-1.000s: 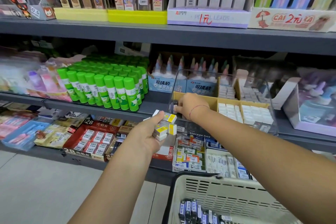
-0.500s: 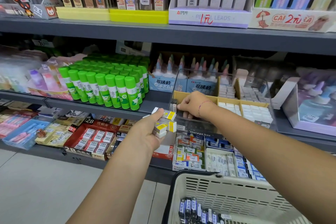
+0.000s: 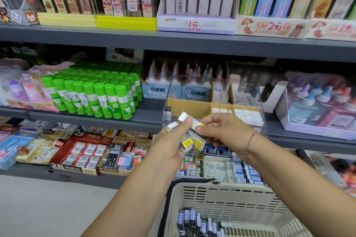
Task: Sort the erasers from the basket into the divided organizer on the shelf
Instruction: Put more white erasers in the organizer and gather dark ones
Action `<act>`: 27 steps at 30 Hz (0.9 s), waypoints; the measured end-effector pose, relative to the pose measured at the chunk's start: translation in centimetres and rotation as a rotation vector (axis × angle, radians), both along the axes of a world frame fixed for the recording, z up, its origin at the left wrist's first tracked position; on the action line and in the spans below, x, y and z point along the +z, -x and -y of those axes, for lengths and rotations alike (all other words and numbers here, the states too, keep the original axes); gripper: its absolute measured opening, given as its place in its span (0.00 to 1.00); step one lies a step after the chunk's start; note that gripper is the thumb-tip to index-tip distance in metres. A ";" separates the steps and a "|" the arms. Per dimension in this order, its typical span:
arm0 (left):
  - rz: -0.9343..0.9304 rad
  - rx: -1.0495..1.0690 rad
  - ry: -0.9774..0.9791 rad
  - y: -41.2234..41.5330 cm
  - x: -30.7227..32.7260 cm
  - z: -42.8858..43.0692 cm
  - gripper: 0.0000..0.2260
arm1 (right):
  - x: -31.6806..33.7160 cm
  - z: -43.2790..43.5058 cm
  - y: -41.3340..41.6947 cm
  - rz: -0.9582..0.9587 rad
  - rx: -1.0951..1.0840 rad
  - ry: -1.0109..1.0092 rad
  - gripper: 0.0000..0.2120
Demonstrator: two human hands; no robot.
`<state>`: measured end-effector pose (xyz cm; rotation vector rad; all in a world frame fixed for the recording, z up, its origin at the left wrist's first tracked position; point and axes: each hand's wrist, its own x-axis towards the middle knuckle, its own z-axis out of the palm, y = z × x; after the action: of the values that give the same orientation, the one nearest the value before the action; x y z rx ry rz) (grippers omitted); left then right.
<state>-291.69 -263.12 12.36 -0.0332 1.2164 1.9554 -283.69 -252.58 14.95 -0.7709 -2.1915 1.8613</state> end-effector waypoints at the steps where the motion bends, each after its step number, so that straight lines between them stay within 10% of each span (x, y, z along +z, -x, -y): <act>1: 0.015 -0.017 0.005 -0.6 -0.1 -0.3 0.02 | -0.2 -0.4 -0.7 0.016 -0.021 0.011 0.04; 7: 0.320 -0.081 -0.021 -2.7 0.4 -1.2 0.06 | 1.0 -5.2 -4.8 -0.143 -0.207 0.039 0.03; 16: 0.405 -0.190 -0.052 -2.4 0.5 -1.1 0.04 | 2.7 -10.7 -6.5 0.185 -0.063 -0.976 0.06; 27: 0.334 -0.236 -0.043 -2.5 -0.6 -1.9 0.02 | -0.2 -11.3 -5.3 0.246 -0.006 -1.118 0.07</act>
<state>-289.15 -261.23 11.78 -0.1783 0.9149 1.6895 -278.42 -241.27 14.71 -0.7241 -2.7875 0.3077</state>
